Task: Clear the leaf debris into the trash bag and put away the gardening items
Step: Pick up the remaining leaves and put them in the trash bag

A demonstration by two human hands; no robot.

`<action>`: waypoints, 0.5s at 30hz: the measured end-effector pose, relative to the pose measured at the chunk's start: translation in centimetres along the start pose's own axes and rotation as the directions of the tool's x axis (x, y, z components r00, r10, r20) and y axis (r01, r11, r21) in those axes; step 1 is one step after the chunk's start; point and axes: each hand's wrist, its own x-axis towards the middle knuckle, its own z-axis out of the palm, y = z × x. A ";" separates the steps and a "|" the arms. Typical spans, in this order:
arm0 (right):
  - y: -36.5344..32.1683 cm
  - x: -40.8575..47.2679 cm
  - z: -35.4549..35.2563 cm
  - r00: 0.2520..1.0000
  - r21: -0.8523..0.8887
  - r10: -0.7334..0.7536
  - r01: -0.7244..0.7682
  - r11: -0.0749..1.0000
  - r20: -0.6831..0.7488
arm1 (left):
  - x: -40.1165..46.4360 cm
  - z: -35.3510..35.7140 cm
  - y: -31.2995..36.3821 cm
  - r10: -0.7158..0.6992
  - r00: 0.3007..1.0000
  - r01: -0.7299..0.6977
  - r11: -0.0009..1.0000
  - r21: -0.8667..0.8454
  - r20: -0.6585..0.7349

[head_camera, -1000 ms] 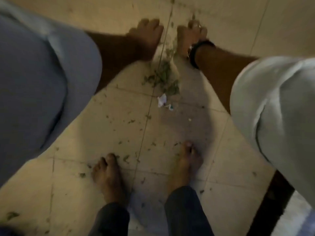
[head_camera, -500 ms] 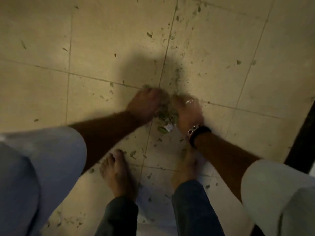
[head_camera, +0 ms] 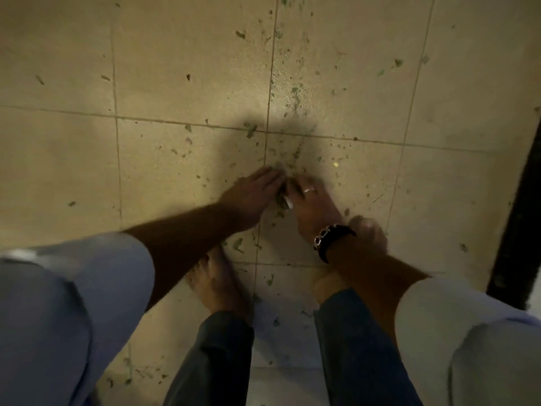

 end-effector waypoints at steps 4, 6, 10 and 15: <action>4.6 -2.4 -2.0 0.835 0.208 0.544 -0.519 0.829 -0.086 | -2.0 -0.4 -3.5 -0.250 0.927 0.239 0.968 -0.073 -0.281; 6.0 -2.0 -2.1 0.744 0.218 0.668 -0.649 0.729 -0.018 | -1.9 -0.7 -5.7 -0.422 0.871 0.421 0.905 -0.061 -0.249; 3.6 0.4 0.5 0.684 0.202 0.726 -0.702 0.683 -0.072 | 0.2 0.1 -4.7 -0.446 0.871 0.452 0.892 -0.019 -0.205; -3.3 -1.8 3.1 0.968 0.027 0.249 -0.248 0.968 -0.026 | 0.5 5.2 1.5 -0.172 0.979 0.179 0.982 0.059 -0.109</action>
